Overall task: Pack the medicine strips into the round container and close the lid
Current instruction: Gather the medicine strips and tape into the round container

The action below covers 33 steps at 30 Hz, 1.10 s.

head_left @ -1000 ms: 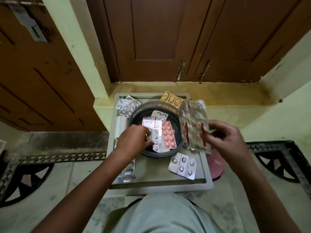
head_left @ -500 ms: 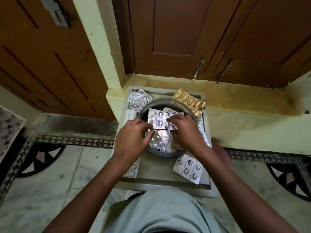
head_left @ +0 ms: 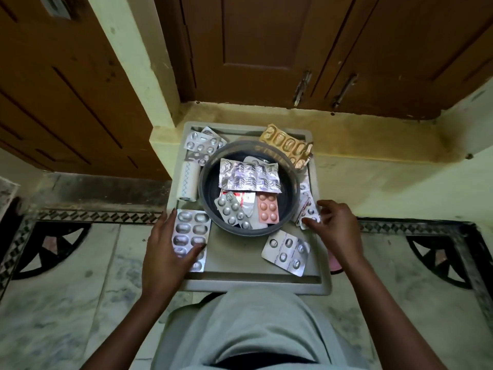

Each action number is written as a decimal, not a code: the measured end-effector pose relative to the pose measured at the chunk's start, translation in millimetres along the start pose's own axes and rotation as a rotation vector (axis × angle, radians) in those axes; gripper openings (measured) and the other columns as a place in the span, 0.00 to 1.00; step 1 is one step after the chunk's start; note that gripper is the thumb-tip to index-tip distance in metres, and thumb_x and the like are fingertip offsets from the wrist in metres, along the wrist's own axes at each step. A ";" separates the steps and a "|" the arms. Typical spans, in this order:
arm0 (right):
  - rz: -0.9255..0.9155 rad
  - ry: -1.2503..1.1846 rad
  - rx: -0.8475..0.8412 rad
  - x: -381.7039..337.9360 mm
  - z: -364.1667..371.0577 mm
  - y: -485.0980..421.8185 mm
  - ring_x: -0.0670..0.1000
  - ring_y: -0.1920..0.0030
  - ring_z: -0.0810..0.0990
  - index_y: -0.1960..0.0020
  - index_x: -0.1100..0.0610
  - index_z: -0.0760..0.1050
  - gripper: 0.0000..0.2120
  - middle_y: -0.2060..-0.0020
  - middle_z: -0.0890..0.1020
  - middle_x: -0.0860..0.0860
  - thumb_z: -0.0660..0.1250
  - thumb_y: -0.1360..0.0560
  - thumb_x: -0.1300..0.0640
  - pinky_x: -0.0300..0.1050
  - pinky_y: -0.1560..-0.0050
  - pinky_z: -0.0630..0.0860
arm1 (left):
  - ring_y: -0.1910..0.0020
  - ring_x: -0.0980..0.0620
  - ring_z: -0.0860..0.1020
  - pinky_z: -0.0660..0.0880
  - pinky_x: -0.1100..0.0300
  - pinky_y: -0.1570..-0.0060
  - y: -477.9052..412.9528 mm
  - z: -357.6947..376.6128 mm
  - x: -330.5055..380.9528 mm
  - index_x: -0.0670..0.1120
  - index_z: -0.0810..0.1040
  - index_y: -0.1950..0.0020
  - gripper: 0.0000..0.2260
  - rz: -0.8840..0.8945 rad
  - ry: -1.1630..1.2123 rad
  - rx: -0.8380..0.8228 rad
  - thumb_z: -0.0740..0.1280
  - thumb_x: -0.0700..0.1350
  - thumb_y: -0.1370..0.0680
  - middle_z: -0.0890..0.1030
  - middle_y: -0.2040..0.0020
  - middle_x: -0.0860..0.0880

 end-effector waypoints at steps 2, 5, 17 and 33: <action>0.010 -0.031 -0.014 -2.1 -0.1 0.9 0.50 0.64 0.77 0.46 0.59 0.79 0.20 0.62 0.79 0.52 0.77 0.36 0.58 0.43 0.60 0.70 | 0.32 0.48 0.67 0.63 0.58 0.39 -0.3 -6.5 2.8 0.48 0.65 0.29 0.34 0.032 0.019 0.018 0.74 0.47 0.32 0.68 0.30 0.47; 0.077 -0.118 -0.091 -0.9 2.0 0.8 0.46 0.69 0.75 0.46 0.57 0.79 0.19 0.68 0.77 0.47 0.76 0.36 0.60 0.42 0.65 0.69 | 0.37 0.48 0.72 0.67 0.57 0.43 -0.4 -16.7 5.7 0.48 0.68 0.32 0.29 0.056 0.007 0.034 0.73 0.45 0.30 0.73 0.34 0.48; 0.171 -0.505 -0.245 -3.3 -23.2 9.5 0.51 0.61 0.81 0.46 0.57 0.78 0.15 0.60 0.82 0.51 0.66 0.29 0.70 0.36 0.69 0.76 | 0.45 0.45 0.71 0.71 0.51 0.45 11.3 -2.2 18.3 0.54 0.64 0.31 0.42 0.022 -0.194 -0.056 0.79 0.54 0.41 0.71 0.40 0.47; -0.149 -0.252 -0.082 -60.5 -60.3 -0.1 0.43 0.61 0.77 0.43 0.55 0.78 0.15 0.54 0.81 0.50 0.68 0.30 0.64 0.35 0.67 0.73 | 0.31 0.42 0.62 0.69 0.54 0.41 29.1 11.6 41.5 0.54 0.61 0.29 0.30 0.151 -0.605 -0.280 0.67 0.48 0.29 0.56 0.24 0.45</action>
Point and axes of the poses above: each hand's wrist, its own y-axis away from the middle knuckle, its own z-axis out of the palm, x = y × z, the point moved 7 cm from there along -y, towards the middle knuckle
